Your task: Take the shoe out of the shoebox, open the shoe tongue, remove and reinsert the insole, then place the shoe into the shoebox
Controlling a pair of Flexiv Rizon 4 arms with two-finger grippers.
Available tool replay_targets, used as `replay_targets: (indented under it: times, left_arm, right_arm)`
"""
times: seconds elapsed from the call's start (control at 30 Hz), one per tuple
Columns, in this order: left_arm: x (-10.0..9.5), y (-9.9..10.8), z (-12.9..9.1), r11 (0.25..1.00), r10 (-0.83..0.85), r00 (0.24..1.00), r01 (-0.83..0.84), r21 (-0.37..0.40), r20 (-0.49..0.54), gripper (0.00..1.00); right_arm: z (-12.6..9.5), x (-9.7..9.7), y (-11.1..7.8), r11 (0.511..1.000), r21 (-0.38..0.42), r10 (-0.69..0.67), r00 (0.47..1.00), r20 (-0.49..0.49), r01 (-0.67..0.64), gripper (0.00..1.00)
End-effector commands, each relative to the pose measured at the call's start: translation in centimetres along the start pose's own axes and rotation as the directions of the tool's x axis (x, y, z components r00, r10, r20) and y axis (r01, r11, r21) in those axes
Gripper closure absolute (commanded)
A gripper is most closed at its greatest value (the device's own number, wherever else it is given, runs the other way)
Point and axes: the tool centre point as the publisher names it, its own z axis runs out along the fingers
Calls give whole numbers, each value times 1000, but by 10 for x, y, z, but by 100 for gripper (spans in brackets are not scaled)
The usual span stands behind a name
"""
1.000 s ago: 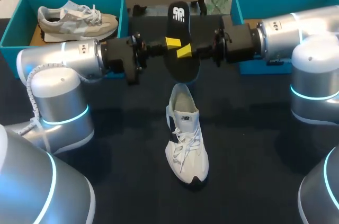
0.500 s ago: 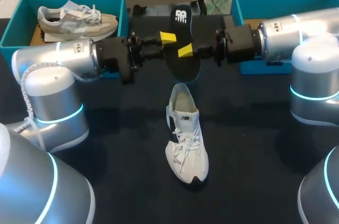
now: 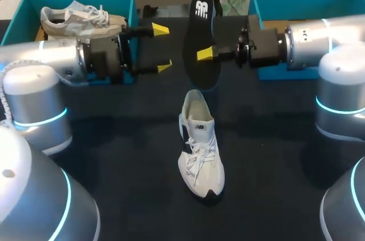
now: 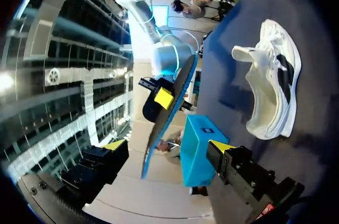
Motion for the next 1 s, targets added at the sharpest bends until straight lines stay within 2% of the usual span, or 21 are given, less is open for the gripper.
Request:
replay_targets:
  times: [0.03, 0.13, 0.73, 0.77, 0.87, 0.93, 1.0]
  left_arm:
    - [1, 0, -8, 988, -150, 988, 149, -30, -44, 0]
    - [9, 3, -9, 983, -179, 979, 173, -63, -97, 0]
    - [9, 3, -9, 983, -179, 979, 173, -63, -97, 0]
    - [10, 2, -12, 972, -226, 967, 216, -89, -116, 0]
    - [16, -2, -17, 949, -306, 937, 286, -131, -170, 0]
    - [19, -6, -20, 930, -358, 914, 332, -155, -192, 0]
    - [24, -9, -23, 917, -392, 891, 359, -176, -228, 0]
  right_arm:
    - [-3, 6, 1, 997, -16, -82, 996, -30, 81, 100]
    - [-2, 8, 1, 989, -29, -146, 985, -88, 144, 100]
    - [-2, 8, 1, 989, -29, -146, 985, -88, 144, 100]
    - [-2, 8, 1, 989, -29, -146, 985, -88, 144, 100]
    - [0, -2, 4, 966, -50, -255, 964, -76, 252, 100]
    - [0, -7, 6, 952, -23, -305, 951, -44, 305, 100]
    - [0, -10, 6, 932, -38, -362, 932, -32, 360, 100]
